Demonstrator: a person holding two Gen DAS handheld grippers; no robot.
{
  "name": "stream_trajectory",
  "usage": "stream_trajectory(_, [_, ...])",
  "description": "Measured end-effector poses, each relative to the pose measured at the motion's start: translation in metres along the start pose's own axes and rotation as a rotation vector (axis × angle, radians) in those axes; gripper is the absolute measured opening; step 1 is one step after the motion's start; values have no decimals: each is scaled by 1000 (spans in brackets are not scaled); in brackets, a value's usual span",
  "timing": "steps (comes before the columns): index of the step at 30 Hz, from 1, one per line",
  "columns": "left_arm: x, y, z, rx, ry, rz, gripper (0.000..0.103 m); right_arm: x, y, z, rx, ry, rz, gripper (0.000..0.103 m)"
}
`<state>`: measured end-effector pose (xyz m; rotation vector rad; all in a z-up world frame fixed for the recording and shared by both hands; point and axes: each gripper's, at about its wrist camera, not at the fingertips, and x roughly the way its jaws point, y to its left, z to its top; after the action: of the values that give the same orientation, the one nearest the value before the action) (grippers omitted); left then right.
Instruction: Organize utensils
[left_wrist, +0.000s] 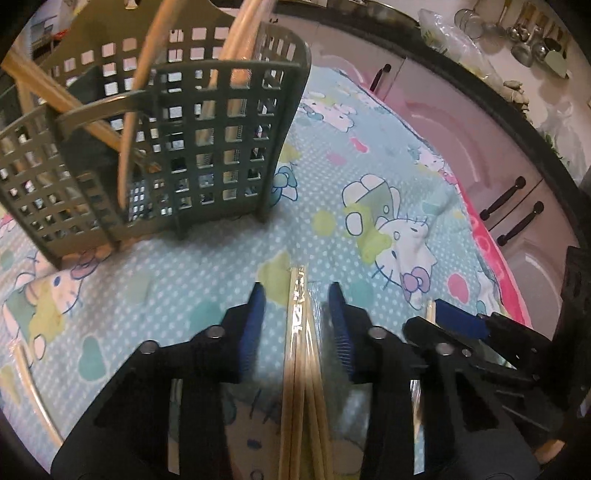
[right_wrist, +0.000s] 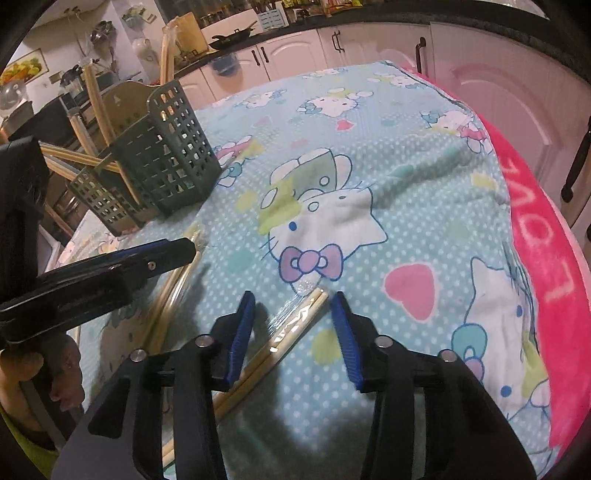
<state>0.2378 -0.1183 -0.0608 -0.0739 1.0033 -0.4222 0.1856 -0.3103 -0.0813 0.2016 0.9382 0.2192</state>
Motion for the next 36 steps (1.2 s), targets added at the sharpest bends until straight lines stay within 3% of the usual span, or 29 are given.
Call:
stream_trajectory(7, [13,-6,9,19,20,19,21,2,-5,3,-4,-9,-20,16])
stream_trajectory(13, [15,-4,16,29,23,44,6,-1,-9,5,18,-15,9,13])
stream_trajectory(19, [2,-1,19,17,2,18,4,-10,-9,7,30,-33,36,11])
stream_trajectory(36, [-106,17,21,-43,-243,-52,3,-66,25,24,-18,-175,169,7])
